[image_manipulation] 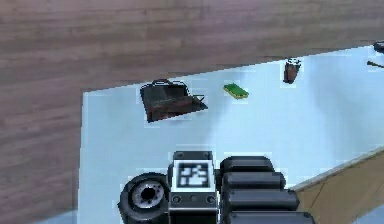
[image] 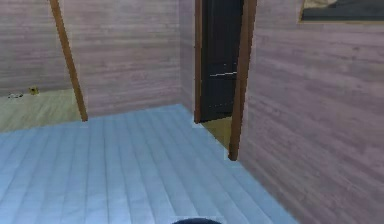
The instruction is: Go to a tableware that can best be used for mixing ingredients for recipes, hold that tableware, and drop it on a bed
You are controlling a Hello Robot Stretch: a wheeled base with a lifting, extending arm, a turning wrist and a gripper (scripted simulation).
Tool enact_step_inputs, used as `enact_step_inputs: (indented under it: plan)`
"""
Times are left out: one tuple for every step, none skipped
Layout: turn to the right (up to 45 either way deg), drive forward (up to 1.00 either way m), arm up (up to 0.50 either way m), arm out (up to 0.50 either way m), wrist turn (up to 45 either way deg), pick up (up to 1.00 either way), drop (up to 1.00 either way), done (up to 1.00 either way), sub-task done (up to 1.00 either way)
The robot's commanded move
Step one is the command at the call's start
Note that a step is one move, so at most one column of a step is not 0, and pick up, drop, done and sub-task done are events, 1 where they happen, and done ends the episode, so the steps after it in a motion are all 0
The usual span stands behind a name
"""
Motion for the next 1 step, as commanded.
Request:
enact_step_inputs:
  plan:
    - [0.0,1.00,0.00,0.00,0.0,0.00,0.00,0.00,0.00]
